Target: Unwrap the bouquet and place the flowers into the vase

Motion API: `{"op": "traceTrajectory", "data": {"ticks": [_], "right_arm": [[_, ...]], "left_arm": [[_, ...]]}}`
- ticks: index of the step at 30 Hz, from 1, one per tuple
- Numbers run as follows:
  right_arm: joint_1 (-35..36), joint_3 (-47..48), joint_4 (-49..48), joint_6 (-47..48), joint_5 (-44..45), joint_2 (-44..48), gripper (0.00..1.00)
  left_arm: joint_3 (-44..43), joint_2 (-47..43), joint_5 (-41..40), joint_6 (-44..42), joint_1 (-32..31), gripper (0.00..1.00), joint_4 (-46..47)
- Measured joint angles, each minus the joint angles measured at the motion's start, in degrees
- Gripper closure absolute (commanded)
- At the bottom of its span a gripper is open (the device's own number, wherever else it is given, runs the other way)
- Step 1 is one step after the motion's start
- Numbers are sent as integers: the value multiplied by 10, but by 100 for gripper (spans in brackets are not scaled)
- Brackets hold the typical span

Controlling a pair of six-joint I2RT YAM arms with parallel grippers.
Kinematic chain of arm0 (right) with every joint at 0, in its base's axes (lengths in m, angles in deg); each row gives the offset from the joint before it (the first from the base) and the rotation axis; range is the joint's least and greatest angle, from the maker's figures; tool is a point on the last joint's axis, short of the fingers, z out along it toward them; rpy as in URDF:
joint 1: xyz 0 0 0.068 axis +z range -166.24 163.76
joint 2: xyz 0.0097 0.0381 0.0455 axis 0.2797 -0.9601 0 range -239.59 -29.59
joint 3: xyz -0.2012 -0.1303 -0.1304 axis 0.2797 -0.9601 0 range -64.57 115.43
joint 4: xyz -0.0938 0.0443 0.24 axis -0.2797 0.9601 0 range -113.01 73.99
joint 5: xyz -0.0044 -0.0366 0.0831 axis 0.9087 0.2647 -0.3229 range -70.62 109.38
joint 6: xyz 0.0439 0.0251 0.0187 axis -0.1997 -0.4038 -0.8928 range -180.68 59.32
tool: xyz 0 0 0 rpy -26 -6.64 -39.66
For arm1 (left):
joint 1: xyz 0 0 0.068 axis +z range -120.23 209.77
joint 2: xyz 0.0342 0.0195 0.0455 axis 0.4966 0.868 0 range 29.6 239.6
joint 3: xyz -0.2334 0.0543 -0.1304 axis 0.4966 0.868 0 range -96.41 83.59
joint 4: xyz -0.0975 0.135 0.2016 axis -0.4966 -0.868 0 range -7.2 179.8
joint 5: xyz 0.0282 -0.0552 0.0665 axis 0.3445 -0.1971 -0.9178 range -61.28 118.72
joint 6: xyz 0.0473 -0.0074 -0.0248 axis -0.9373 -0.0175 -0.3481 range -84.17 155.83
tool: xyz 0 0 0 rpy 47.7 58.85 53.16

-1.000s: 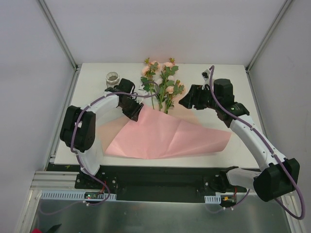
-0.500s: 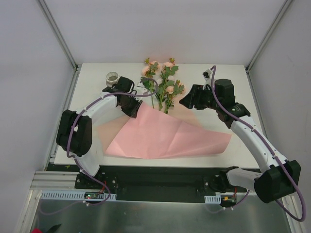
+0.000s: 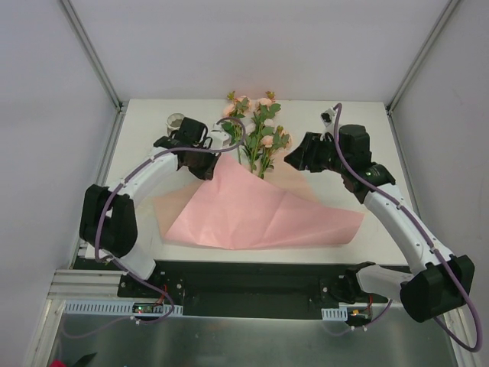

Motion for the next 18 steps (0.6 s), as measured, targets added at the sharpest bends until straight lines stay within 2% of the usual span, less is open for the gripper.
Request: {"op": "traceTrajectory", "data": {"ticks": [7,13,18], "right_arm": [[-1,21,10,1,9,-3,45],[-1,72,10,0,3,-25,50],[30,80,5,2,9,-58,52]], "left_arm": [[17,-121,52,5,-23,100,-14],[74,-263,169,-12,-32,100,-59],[98,-314,285,-82,-32,100,-151]]}}
